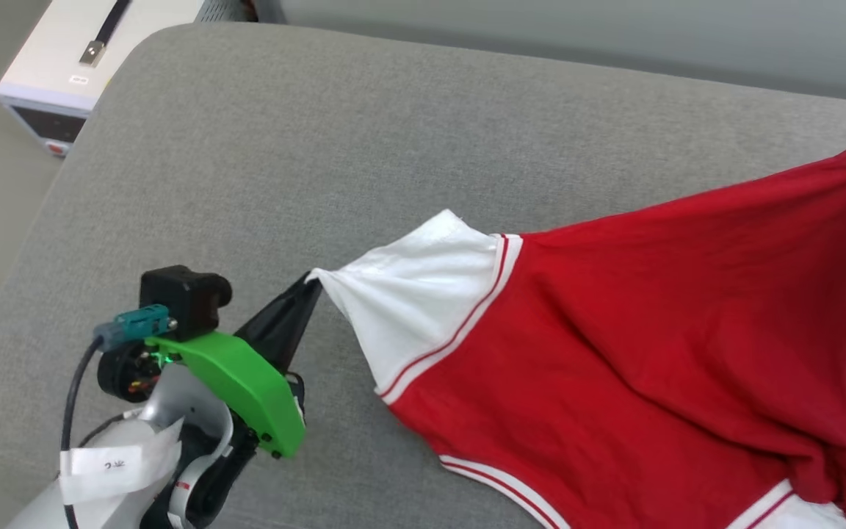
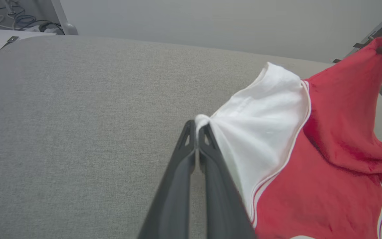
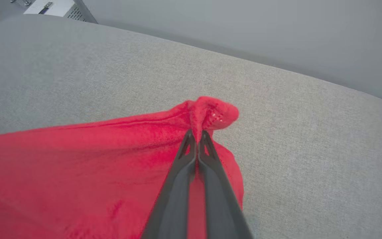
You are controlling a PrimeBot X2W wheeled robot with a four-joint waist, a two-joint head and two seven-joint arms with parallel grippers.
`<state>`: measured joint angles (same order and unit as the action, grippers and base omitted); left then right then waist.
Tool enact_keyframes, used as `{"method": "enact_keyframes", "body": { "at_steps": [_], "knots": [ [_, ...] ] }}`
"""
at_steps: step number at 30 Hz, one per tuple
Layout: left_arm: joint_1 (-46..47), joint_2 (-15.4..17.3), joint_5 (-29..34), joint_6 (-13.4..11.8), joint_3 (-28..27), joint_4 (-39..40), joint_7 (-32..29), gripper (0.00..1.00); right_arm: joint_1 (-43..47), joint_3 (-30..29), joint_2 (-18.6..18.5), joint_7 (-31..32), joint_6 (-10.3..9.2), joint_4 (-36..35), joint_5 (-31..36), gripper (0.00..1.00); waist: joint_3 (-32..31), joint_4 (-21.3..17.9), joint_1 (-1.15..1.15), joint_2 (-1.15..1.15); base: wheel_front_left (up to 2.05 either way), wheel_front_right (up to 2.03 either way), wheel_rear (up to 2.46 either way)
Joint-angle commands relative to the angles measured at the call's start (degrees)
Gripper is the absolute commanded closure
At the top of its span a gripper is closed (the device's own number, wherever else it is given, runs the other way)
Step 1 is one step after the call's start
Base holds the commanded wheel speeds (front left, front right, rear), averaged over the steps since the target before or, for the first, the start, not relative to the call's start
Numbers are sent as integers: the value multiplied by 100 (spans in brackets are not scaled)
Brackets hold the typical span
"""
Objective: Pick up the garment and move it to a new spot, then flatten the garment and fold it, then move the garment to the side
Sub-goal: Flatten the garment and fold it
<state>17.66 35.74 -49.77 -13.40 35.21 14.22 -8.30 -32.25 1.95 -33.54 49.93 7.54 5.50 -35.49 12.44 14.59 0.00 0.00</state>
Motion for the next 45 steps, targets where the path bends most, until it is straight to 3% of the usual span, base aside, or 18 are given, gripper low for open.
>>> {"method": "enact_keyframes", "body": {
  "at_steps": [1, 15, 29, 38, 45],
  "knots": [
    [92, 80, 84, -60, -105, 41, 77, 100, 106, 2, -36, -147, -5, -99, -79, 100, -408, -428, 0, 0, 0, 0, 0],
    [466, 318, 357, -404, -785, 569, 558, 100, 877, -286, -38, -1145, -5, -1275, -197, 100, -948, -1097, 0, 0, 0, 0, 0],
    [1126, 518, 637, -564, -1534, 1287, 1084, 100, 1113, -826, 261, -1602, -5, -2182, -45, 100, -1153, -1371, 0, 0, 0, 0, 0],
    [1815, 857, 638, -447, -2005, 1472, 1025, 100, 668, -980, 338, -2089, -5, -2222, 120, 100, -801, -1462, 0, 0, 0, 0, 0],
    [2775, 1181, 590, -5, -2018, 1105, 628, 100, -179, -858, 204, -2524, -5, -1990, 307, 100, -4, -1483, 0, 0, 0, 0, 0]
  ]
}}
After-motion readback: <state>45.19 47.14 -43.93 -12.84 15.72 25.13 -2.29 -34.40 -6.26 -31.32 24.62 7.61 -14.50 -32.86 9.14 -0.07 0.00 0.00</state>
